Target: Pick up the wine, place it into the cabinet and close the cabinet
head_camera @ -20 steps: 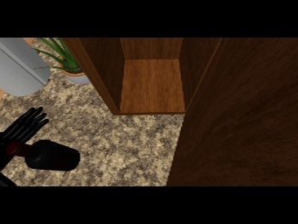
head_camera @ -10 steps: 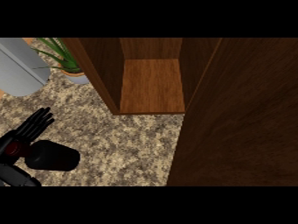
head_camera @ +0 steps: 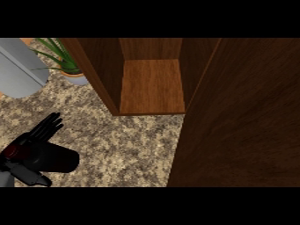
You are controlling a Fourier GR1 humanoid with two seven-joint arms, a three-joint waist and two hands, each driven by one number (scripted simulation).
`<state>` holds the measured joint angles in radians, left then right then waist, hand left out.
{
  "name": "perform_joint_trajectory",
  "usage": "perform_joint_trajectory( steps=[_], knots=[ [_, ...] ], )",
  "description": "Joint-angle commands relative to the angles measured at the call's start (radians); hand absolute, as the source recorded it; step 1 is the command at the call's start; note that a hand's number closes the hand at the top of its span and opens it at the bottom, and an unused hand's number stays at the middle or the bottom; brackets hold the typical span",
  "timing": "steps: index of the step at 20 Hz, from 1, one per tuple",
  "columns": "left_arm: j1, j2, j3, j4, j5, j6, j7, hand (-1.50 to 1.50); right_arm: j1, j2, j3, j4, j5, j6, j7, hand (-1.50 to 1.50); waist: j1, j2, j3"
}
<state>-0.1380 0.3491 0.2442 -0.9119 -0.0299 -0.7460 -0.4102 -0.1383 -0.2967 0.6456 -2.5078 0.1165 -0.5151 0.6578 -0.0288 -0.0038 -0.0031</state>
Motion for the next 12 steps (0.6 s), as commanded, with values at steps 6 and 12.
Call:
perform_joint_trajectory(
  steps=[6,12],
  knots=[
    [-0.057,-0.007,-0.061,0.145,-0.018,-0.086,-0.105,-1.50,0.007,-0.051,0.000,-0.175,0.101,-0.018,0.089,-1.50,0.003,0.000,0.001],
    [-0.043,-0.029,-0.112,0.167,-0.061,-0.031,-0.227,-1.50,0.049,-0.074,0.049,-0.128,0.098,-0.026,0.004,-1.50,0.005,0.000,0.001]
  ],
)
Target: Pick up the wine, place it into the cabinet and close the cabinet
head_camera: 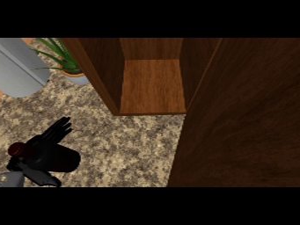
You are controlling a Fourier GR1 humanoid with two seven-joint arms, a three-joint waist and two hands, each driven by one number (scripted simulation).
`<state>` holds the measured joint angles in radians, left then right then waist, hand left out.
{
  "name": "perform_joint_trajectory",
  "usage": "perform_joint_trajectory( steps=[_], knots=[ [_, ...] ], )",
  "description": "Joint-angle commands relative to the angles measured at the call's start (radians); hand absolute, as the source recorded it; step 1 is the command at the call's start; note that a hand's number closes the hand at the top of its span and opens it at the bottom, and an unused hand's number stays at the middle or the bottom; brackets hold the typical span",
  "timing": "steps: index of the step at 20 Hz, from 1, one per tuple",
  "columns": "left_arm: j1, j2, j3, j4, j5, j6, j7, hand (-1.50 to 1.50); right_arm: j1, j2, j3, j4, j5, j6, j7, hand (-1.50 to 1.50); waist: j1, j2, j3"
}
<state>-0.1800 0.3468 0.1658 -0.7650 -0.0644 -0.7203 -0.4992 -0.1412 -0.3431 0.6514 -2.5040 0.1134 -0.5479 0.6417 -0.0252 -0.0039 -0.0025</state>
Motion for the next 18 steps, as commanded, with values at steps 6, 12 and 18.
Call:
perform_joint_trajectory(
  steps=[6,12,18],
  knots=[
    [-0.039,-0.010,0.000,0.080,0.056,-0.089,-0.107,1.50,0.010,-0.031,0.046,-0.148,0.119,-0.020,0.057,-1.50,0.003,-0.002,0.000],
    [-0.035,-0.023,-0.054,0.118,-0.003,-0.022,-0.234,1.50,0.040,-0.076,0.017,-0.175,0.090,-0.036,0.044,-1.50,-0.007,0.000,-0.001],
    [0.000,0.016,-0.086,0.079,-0.011,-0.011,-0.324,1.50,0.058,-0.098,0.012,-0.186,0.054,-0.044,0.038,-1.50,0.004,-0.001,0.000]
  ],
)
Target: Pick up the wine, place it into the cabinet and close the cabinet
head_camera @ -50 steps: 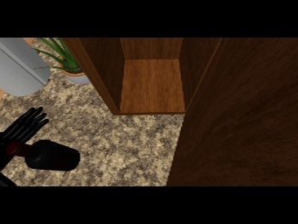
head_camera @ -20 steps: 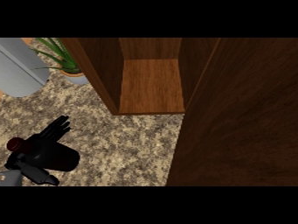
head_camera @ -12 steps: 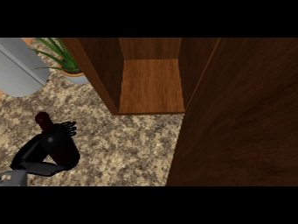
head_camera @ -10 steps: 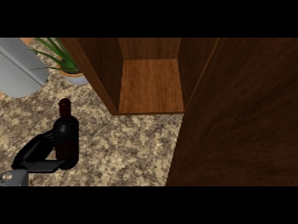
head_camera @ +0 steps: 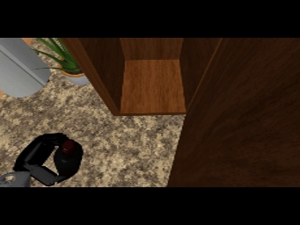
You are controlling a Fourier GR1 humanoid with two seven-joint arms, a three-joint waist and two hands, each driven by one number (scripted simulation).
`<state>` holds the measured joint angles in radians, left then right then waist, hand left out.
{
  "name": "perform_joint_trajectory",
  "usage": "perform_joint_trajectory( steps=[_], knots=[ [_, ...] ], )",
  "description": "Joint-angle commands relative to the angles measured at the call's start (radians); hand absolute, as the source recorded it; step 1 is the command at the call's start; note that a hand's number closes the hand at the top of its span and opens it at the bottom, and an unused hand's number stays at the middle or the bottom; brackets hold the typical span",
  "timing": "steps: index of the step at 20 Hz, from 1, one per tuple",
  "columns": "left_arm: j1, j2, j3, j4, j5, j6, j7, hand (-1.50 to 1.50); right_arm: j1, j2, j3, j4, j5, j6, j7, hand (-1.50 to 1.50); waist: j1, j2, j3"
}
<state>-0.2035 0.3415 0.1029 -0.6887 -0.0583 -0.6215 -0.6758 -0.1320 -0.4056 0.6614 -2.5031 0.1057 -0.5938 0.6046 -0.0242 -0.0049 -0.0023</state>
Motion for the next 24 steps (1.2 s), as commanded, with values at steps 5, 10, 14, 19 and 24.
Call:
perform_joint_trajectory(
  steps=[5,10,14,19,24],
  knots=[
    [0.051,-0.106,0.013,-0.053,0.050,0.084,-0.124,1.50,0.069,-0.045,-0.014,-0.149,0.038,-0.005,0.005,-1.50,0.012,-0.001,0.001],
    [0.097,-0.205,0.052,-0.165,0.125,0.217,-0.084,1.50,0.075,-0.023,0.070,-0.121,0.118,-0.048,-0.015,-1.50,0.017,-0.006,0.002],
    [0.137,-0.269,-0.005,-0.242,0.144,0.184,-0.010,1.50,0.139,-0.107,-0.018,-0.198,0.008,-0.006,-0.039,-1.50,0.016,-0.001,0.003],
    [0.211,-0.311,-0.053,-0.454,0.151,0.236,0.084,1.50,0.135,-0.093,0.035,-0.212,0.093,-0.044,-0.031,-1.50,0.016,-0.005,0.002],
    [0.247,-0.339,-0.139,-0.614,0.178,0.274,0.197,1.50,0.096,-0.087,0.023,-0.188,0.082,-0.040,0.022,-1.50,0.019,-0.002,0.002]
  ],
)
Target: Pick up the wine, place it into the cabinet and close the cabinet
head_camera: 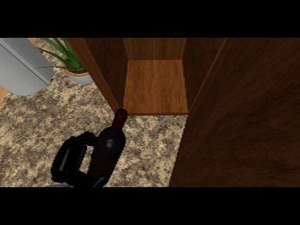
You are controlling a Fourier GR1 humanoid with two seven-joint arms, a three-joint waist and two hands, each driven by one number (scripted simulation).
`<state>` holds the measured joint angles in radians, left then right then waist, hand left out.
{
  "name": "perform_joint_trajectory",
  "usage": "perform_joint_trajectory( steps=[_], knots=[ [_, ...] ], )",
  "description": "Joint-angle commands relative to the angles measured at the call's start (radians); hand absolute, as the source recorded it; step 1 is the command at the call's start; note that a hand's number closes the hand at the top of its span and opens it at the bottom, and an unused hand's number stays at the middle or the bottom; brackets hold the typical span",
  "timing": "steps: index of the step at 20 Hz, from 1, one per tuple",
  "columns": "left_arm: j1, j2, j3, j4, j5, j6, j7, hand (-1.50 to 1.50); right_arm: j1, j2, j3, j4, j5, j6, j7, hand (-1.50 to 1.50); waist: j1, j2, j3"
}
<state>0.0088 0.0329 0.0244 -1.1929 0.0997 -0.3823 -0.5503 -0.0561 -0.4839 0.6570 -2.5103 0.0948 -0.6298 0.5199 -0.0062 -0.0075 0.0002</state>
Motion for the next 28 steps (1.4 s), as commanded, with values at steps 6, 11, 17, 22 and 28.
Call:
perform_joint_trajectory(
  steps=[6,11,17,22,28],
  knots=[
    [0.036,-0.032,-0.200,-0.235,0.066,0.188,0.178,1.50,0.096,-0.058,0.016,-0.213,0.045,-0.003,0.011,-1.50,-0.007,0.002,0.000],
    [-0.054,-0.033,-0.260,-0.290,0.053,0.357,0.248,1.50,0.073,-0.045,0.022,-0.172,0.032,-0.008,-0.004,-1.50,-0.007,0.003,-0.001],
    [-0.088,-0.033,-0.310,-0.273,0.046,0.488,0.218,1.50,0.179,-0.075,0.015,-0.182,0.017,0.000,-0.101,-1.50,-0.010,0.004,0.000],
    [-0.206,-0.033,-0.284,-0.138,0.021,0.550,0.205,1.50,0.136,-0.080,0.039,-0.205,0.056,-0.020,-0.019,-1.50,-0.015,0.005,-0.002],
    [-0.340,-0.027,-0.187,-0.013,0.000,0.521,0.219,1.50,0.221,-0.075,0.075,-0.161,0.025,-0.013,-0.180,-1.50,-0.022,0.006,0.000]
  ],
)
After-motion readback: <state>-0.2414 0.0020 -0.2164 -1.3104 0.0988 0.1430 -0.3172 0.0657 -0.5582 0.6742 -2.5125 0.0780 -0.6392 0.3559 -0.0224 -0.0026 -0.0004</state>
